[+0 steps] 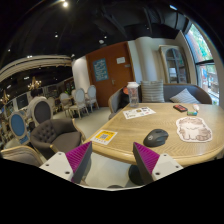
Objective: Arrange mouse
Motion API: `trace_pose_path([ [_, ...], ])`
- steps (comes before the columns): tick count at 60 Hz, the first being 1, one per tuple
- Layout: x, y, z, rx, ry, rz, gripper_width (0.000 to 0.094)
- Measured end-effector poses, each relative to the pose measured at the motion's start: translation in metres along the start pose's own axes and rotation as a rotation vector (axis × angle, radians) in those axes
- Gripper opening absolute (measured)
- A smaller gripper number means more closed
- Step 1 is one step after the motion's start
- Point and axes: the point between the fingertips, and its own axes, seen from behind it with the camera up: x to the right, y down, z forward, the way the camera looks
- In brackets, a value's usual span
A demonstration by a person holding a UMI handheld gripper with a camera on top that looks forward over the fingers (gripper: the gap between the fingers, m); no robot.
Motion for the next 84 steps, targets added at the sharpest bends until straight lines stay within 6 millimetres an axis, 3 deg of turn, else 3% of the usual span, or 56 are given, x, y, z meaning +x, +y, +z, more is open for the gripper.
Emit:
trace_pose_path([
  [1, -0.014, 0.006, -0.004, -0.002, 0.017, 0.001, 0.0852],
  [2, -0.009, 0.007, -0.004, -0.005, 0.028, 0.0, 0.0853],
  [3, 0.014, 0.003, 0.001, -0.009, 0.034, -0.002, 0.0852],
  [9, 0.05, 0.01, 0.01, -0.028, 0.111, 0.003, 0.0852],
  [15, 0.097, 0.017, 0.031, -0.066, 0.192, 0.009, 0.0852],
  [24, 0.138, 0.029, 0.074, -0.141, 0.239, 0.05, 0.0852],
  [32, 0.148, 0.021, 0.11, -0.187, 0.227, 0.094, 0.0854],
  [44, 0.145, 0.017, 0.165, -0.291, 0.21, 0.132, 0.085],
  [48, 0.145, 0.015, 0.181, -0.297, 0.222, 0.097, 0.0785],
  [50, 0.147, 0.016, 0.186, -0.298, 0.244, 0.055, 0.0674],
  [51, 0.152, 0.018, 0.187, -0.302, 0.27, 0.023, 0.0567],
  [59, 0.149, 0.015, 0.194, -0.257, 0.285, -0.066, 0.0421],
  [74, 0.144, 0.008, 0.183, -0.233, 0.189, -0.061, 0.0391],
  [79, 0.156, -0.016, 0.169, -0.184, 0.207, -0.093, 0.0391],
  [84, 0.182, -0.061, 0.143, -0.105, 0.242, -0.104, 0.039],
])
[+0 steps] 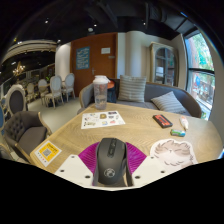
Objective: Arrange mouse
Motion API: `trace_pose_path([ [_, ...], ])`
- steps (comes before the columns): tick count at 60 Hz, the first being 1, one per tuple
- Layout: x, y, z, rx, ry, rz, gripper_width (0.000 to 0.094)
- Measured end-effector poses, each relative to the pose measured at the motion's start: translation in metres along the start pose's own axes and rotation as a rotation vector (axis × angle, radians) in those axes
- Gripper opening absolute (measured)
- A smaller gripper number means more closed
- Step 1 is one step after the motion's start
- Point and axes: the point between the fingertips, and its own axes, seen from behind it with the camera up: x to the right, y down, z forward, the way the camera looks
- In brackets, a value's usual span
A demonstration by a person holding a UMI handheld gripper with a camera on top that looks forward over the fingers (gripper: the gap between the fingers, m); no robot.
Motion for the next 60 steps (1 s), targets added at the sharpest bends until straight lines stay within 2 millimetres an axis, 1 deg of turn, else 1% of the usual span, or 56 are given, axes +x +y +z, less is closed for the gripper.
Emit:
trace_pose_path([
  [3, 0.033, -0.024, -0.018, 0.046, 0.048, -0.001, 0.039],
  [5, 0.06, -0.036, -0.028, 0.068, 0.089, -0.007, 0.0389],
  [8, 0.104, -0.046, -0.042, 0.086, 0.159, -0.012, 0.0389],
  [10, 0.132, -0.047, -0.043, 0.081, 0.203, -0.015, 0.0389],
  [12, 0.159, -0.04, -0.048, 0.061, 0.242, -0.023, 0.0389],
  [14, 0.184, -0.029, -0.046, 0.033, 0.278, -0.02, 0.0388],
  [15, 0.196, -0.022, -0.044, 0.018, 0.293, -0.016, 0.0389],
  [16, 0.205, -0.012, -0.041, 0.004, 0.307, -0.011, 0.0388],
  [17, 0.217, -0.006, -0.032, -0.02, 0.316, -0.005, 0.0389],
  [20, 0.241, 0.022, -0.019, -0.089, 0.342, 0.021, 0.0388],
  [22, 0.249, 0.042, -0.015, -0.123, 0.351, 0.036, 0.0388],
  [26, 0.258, 0.072, -0.003, -0.177, 0.351, 0.065, 0.0387],
  [29, 0.261, 0.083, 0.001, -0.195, 0.34, 0.101, 0.0389],
  [32, 0.26, 0.081, 0.003, -0.176, 0.325, 0.13, 0.0423],
  [34, 0.259, 0.085, 0.003, -0.188, 0.312, 0.145, 0.0465],
  [38, 0.258, 0.086, -0.002, -0.198, 0.29, 0.157, 0.055],
  [39, 0.257, 0.084, -0.003, -0.19, 0.283, 0.157, 0.0588],
  [41, 0.255, 0.078, -0.01, -0.168, 0.27, 0.148, 0.0696],
  [44, 0.252, 0.071, -0.025, -0.13, 0.256, 0.128, 0.0868],
  [45, 0.251, 0.069, -0.03, -0.121, 0.252, 0.124, 0.0873],
  [46, 0.25, 0.069, -0.036, -0.113, 0.248, 0.121, 0.0852],
  [47, 0.248, 0.068, -0.043, -0.105, 0.242, 0.121, 0.0849],
  [51, 0.234, 0.066, -0.071, -0.063, 0.185, 0.141, 0.0852],
  [56, 0.221, 0.062, -0.117, 0.006, 0.115, 0.195, 0.0861],
  [60, 0.219, 0.067, -0.152, 0.049, 0.09, 0.224, 0.0859],
])
